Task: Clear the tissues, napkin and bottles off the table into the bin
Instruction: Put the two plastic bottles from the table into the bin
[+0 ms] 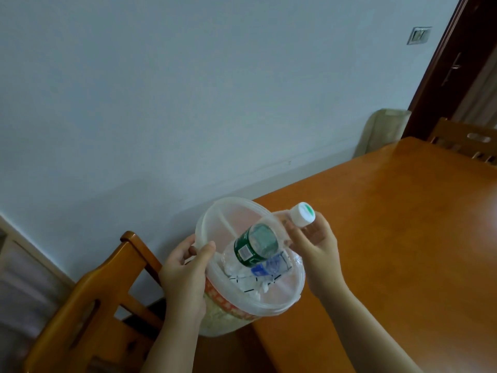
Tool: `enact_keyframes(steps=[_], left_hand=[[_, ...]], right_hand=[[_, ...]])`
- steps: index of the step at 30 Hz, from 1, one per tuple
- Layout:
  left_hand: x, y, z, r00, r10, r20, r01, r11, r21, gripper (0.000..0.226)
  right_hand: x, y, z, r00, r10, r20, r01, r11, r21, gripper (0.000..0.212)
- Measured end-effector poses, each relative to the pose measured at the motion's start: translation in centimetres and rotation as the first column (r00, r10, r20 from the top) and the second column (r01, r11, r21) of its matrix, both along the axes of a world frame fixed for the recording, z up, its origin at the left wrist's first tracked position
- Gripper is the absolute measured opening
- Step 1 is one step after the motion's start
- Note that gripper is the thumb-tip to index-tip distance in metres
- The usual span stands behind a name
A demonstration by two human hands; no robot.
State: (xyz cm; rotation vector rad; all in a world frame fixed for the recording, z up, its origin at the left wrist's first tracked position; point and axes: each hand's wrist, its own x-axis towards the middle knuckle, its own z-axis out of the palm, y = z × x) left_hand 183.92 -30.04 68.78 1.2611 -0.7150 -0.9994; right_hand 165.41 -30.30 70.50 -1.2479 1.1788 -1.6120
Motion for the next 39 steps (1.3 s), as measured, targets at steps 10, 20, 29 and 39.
enact_keyframes(steps=[10,20,29,39], left_hand=[[0.8,0.6,-0.1,1.0,-0.002,-0.012,0.002,1.0,0.004,0.039],[1.5,0.6,-0.7,0.999,0.053,-0.001,-0.053,0.999,0.004,0.049],[1.7,0.3,-0.9,0.998,0.058,-0.037,-0.059,0.998,-0.015,0.044],[2.5,0.5,-1.4,0.998,0.039,-0.048,-0.039,0.999,0.005,0.046]], right_hand=[[2.5,2.4,-3.2,0.915,0.283,-0.288,-0.243,0.955,0.168,0.025],[1.9,2.6,-3.9,0.893,0.365,-0.262,-0.324,0.927,0.187,0.03],[1.7,2.7,-4.6,0.803,0.372,-0.465,-0.3,0.927,0.225,0.035],[-0.4,4.3,-2.7,0.787,0.256,-0.562,-0.217,0.967,0.136,0.032]])
